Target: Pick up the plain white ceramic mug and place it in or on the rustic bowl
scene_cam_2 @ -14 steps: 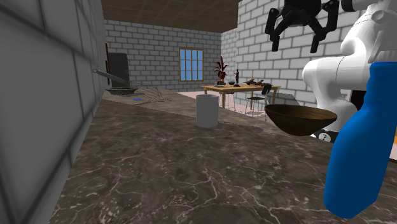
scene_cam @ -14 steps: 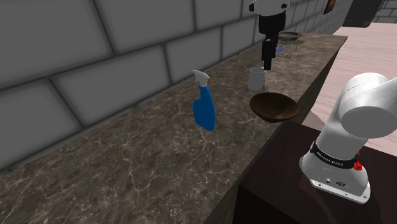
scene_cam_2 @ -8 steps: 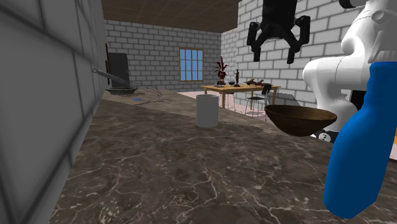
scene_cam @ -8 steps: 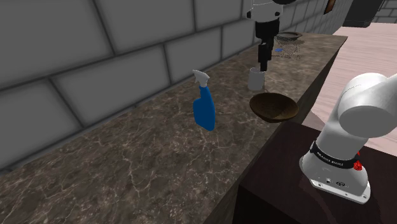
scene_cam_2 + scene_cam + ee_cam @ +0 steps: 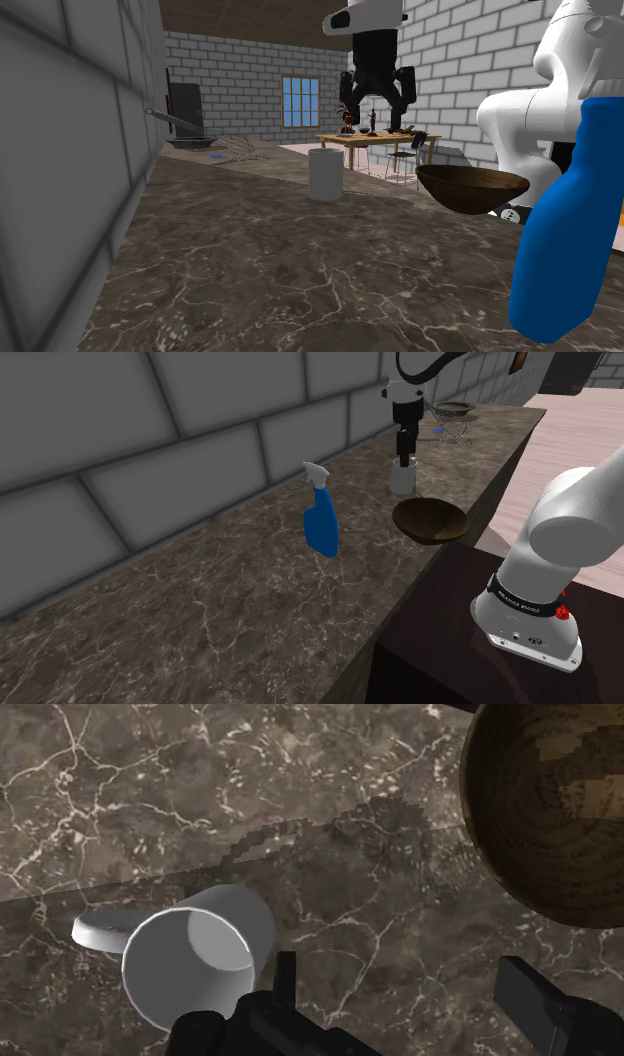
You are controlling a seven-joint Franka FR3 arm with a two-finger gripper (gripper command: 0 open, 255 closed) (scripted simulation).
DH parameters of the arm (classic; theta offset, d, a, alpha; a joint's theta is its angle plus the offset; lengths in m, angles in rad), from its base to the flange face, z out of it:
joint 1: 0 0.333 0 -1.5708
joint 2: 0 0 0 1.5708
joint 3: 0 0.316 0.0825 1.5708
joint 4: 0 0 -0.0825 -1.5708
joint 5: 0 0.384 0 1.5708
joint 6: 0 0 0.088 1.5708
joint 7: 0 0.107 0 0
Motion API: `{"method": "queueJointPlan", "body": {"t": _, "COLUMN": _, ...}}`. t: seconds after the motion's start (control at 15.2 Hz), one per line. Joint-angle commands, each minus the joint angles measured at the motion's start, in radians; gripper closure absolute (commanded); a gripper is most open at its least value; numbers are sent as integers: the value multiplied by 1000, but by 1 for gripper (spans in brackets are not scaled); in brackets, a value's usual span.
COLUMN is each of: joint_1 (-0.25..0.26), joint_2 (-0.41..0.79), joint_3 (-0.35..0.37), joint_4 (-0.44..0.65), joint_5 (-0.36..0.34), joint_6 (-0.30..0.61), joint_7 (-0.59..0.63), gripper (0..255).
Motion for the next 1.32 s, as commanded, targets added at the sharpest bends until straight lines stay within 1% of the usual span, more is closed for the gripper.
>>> {"method": "queueJointPlan", "body": {"t": 0.0, "joint_1": -10, "joint_2": 70, "joint_3": -34, "joint_4": 25, "joint_5": -3, "joint_6": 44, "joint_7": -37, "gripper": 0}}
{"method": "queueJointPlan", "body": {"t": 0.33, "joint_1": -31, "joint_2": 241, "joint_3": -104, "joint_4": 104, "joint_5": 14, "joint_6": 128, "joint_7": -126, "gripper": 0}}
{"method": "queueJointPlan", "body": {"t": 0.86, "joint_1": -38, "joint_2": 273, "joint_3": -116, "joint_4": 29, "joint_5": 9, "joint_6": 235, "joint_7": -127, "gripper": 0}}
{"method": "queueJointPlan", "body": {"t": 1.25, "joint_1": -38, "joint_2": 273, "joint_3": -116, "joint_4": 29, "joint_5": 9, "joint_6": 235, "joint_7": -127, "gripper": 0}}
